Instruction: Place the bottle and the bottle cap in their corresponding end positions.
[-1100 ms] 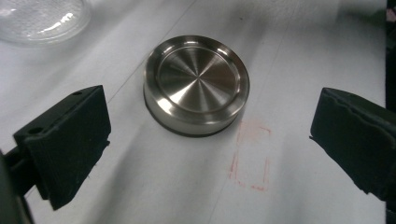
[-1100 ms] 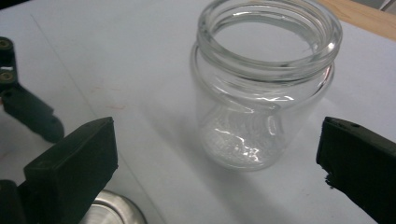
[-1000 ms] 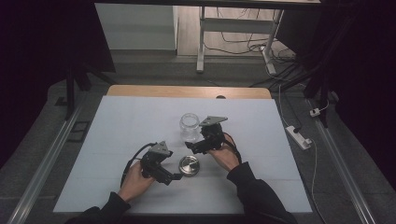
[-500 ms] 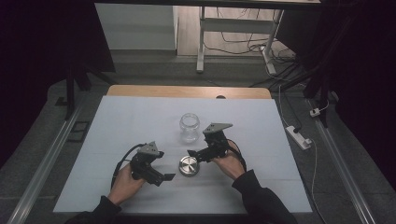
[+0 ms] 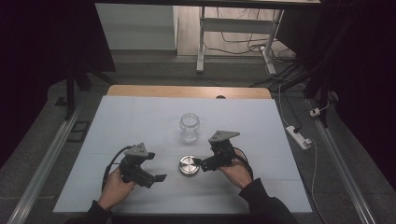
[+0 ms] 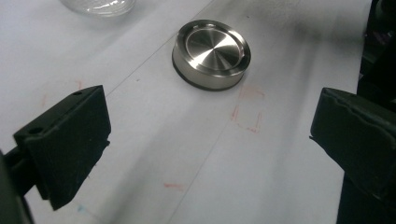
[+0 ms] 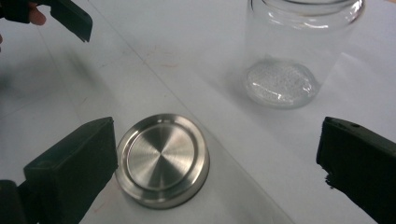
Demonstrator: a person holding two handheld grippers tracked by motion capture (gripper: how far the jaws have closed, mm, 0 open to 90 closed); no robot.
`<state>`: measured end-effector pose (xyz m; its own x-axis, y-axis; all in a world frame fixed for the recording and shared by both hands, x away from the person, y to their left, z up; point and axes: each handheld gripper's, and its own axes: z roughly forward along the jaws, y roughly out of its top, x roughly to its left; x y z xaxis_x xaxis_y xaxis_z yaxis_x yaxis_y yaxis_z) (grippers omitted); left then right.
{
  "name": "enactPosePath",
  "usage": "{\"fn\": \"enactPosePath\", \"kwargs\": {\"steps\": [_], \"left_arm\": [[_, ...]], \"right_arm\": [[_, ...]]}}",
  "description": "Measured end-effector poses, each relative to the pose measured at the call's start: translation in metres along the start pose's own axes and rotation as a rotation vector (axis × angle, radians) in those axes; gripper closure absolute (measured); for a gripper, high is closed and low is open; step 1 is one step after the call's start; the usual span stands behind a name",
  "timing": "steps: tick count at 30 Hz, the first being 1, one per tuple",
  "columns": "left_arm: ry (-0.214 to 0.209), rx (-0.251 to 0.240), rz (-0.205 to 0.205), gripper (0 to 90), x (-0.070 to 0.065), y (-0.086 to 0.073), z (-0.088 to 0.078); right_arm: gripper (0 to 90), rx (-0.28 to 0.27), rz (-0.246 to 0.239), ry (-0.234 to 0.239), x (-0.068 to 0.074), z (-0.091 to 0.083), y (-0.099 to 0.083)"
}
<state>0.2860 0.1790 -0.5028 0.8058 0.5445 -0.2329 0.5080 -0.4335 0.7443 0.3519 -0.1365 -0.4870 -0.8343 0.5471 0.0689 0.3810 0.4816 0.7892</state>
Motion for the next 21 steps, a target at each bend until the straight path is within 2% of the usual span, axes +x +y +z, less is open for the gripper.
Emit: {"fn": "enactPosePath", "kwargs": {"steps": [14, 21], "left_arm": [[0.062, 0.029, -0.065, 0.0, 0.004, -0.023, -0.021], [0.08, 0.017, -0.1, 0.0, 0.004, -0.035, -0.031]], "right_arm": [[0.0, 0.052, 0.027, -0.041, -0.003, -0.025, -0.027], [0.0, 0.07, 0.04, -0.069, -0.006, -0.039, -0.04]]}}
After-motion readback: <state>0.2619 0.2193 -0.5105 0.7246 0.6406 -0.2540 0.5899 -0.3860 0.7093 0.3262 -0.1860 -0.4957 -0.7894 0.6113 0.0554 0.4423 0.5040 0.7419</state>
